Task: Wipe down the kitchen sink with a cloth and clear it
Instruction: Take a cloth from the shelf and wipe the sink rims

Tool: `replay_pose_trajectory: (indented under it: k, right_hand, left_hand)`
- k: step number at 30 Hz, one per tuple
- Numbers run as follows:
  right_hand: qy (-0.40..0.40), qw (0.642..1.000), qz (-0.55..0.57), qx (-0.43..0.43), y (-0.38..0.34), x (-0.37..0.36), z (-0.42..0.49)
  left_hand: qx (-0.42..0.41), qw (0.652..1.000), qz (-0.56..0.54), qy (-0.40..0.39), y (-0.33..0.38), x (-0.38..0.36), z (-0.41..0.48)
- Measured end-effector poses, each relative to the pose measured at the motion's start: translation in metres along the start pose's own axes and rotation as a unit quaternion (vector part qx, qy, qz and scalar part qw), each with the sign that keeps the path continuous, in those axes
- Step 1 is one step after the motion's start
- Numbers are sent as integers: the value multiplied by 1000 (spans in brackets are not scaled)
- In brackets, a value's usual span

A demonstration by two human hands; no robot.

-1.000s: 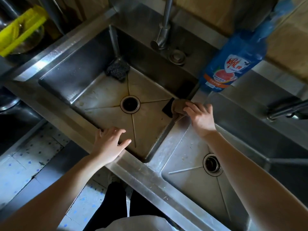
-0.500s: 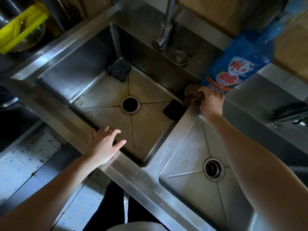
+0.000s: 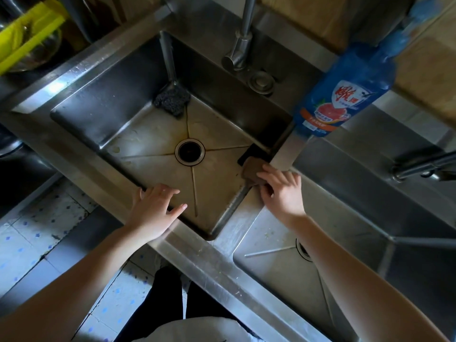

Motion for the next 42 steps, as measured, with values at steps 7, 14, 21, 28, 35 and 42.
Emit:
replay_pose_trajectory:
  k: [7, 14, 21, 28, 35, 42]
  right_hand:
    - [0, 999, -32, 21, 20, 1, 24]
    - [-24, 993, -94, -74, 82, 15, 91]
    - [0, 992, -91, -86, 86, 12, 99]
    - [-10, 993, -16, -117, 69, 8, 73]
    - [-14, 999, 3, -49, 20, 3, 21]
    - [-12, 999, -1, -47, 23, 2, 24]
  left_hand:
    - [-27, 1000, -15, -1, 25, -7, 2]
    - [-48, 999, -24, 10, 58, -8, -1]
    - [-103, 994, -31, -20, 106, -18, -9]
    - [-122, 991, -11, -47, 126, -30, -9]
    - [-124, 990, -27, -58, 138, -28, -8]
    - [-121, 992, -17, -44, 142, -26, -1]
Point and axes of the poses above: each hand's wrist, its own z-axis towards the middle knuckle, its own x-axis out of the back of the hand, y = z × x, the point moved 8 cm from there along z, towards the middle knuckle, and after that the axes turned 4 degrees about z, right-handed, at the moved point
